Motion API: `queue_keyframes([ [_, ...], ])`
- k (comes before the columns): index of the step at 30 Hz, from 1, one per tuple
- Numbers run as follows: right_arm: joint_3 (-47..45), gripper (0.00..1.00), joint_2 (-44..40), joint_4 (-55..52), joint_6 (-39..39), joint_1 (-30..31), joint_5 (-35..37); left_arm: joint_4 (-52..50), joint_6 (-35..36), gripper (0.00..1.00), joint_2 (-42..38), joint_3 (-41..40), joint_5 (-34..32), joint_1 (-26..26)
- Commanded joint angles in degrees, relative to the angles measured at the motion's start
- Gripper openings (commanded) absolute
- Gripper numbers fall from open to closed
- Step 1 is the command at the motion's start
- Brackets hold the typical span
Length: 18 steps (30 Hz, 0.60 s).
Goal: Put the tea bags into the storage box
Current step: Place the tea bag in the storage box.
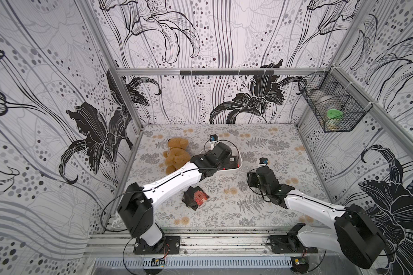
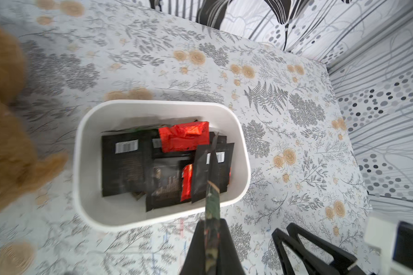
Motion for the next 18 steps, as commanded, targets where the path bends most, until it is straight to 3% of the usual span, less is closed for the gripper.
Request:
queue_keyframes([
  [1,-1.5,0.46,-2.2,3.2,0.2,-0.6,-1.6,2.0,5.4,0.0,7.3,6.9,4.2,0.5],
  [6,-2.1,0.46,-3.1,4.0,-0.2,-1.1,-2.9,2.7,6.3,0.0,15.5,12.7,8.2,2.7],
  [13,-2.0,0.47,-2.0,5.7,-1.0,-1.1,-6.0,7.0,5.3,0.0,17.8,9.3,14.6,7.1],
  [18,-1.8,0.47,-0.9,7.5,-2.1,-1.1,-8.5,8.2,5.6,0.18,16.3,5.7,14.4,8.6],
])
